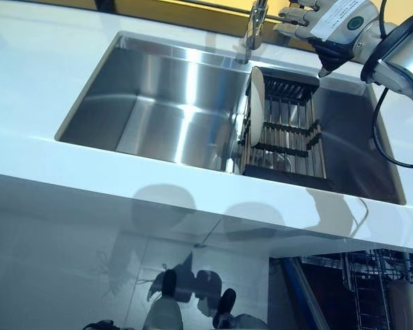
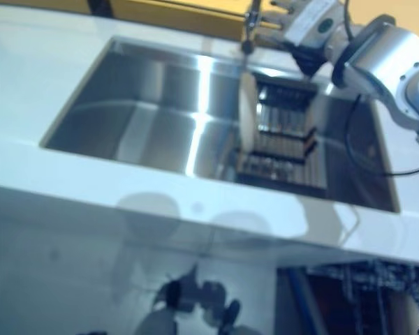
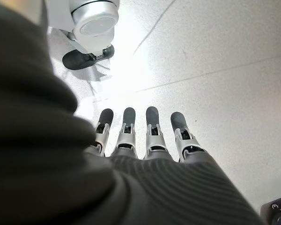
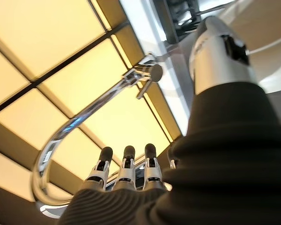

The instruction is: Take plates into dishwasher

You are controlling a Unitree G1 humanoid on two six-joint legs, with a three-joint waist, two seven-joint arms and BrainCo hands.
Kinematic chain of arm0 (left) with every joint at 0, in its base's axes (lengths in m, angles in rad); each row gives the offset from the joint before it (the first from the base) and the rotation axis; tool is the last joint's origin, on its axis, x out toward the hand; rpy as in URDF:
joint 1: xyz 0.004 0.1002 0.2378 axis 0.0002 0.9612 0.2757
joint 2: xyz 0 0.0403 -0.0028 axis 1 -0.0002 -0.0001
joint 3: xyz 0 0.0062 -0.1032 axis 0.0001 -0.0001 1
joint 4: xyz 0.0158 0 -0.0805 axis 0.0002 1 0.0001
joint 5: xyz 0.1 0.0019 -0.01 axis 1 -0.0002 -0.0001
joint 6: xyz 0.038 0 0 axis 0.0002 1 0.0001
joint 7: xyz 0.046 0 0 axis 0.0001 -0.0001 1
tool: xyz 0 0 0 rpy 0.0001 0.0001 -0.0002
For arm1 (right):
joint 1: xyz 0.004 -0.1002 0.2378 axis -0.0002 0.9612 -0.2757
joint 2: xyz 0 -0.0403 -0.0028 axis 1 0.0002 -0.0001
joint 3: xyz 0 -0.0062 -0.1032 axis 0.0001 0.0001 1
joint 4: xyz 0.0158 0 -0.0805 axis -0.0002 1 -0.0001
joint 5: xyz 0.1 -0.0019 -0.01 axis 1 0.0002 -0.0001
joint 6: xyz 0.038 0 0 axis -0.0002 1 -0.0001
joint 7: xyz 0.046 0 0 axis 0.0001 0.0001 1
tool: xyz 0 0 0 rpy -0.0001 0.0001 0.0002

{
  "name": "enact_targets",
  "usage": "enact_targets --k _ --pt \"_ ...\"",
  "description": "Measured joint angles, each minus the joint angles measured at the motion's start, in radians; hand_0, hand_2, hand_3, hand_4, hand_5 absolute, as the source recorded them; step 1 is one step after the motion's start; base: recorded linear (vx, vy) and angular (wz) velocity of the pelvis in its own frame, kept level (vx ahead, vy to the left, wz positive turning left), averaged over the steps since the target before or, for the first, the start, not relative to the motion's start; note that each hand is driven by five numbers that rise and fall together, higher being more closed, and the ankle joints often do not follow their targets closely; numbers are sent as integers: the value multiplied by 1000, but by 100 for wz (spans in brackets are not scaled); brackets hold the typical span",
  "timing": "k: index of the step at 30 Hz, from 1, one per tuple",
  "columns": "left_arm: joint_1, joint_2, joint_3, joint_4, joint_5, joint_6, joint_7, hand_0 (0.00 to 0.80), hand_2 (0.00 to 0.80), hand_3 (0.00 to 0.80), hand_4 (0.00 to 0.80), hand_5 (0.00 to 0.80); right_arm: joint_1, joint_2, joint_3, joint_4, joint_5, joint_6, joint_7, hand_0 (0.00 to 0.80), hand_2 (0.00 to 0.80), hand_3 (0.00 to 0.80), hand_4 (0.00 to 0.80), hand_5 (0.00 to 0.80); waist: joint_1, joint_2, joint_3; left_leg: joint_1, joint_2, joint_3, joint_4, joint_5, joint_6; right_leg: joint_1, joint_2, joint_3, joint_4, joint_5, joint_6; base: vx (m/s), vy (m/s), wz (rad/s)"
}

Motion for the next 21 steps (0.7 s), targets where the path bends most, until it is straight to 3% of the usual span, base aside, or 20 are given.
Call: enact_targets --k 9,21 --pt "-19 23 -1 0 -19 -2 0 0 0 0 0 0 -12 14 1 -30 -20 0 17 0 0 0 0 0 16 3 49 -16 -2 -3 0 2 -1 -13 0 -5 0 0 0 -15 10 1" --pt "-26 23 -1 -1 -25 -1 -1 0 0 0 0 0 -13 49 0 -93 -20 0 94 0 0 0 0 0 16 -1 53 -15 -2 -4 0 4 0 -12 1 -5 0 0 0 0 0 0"
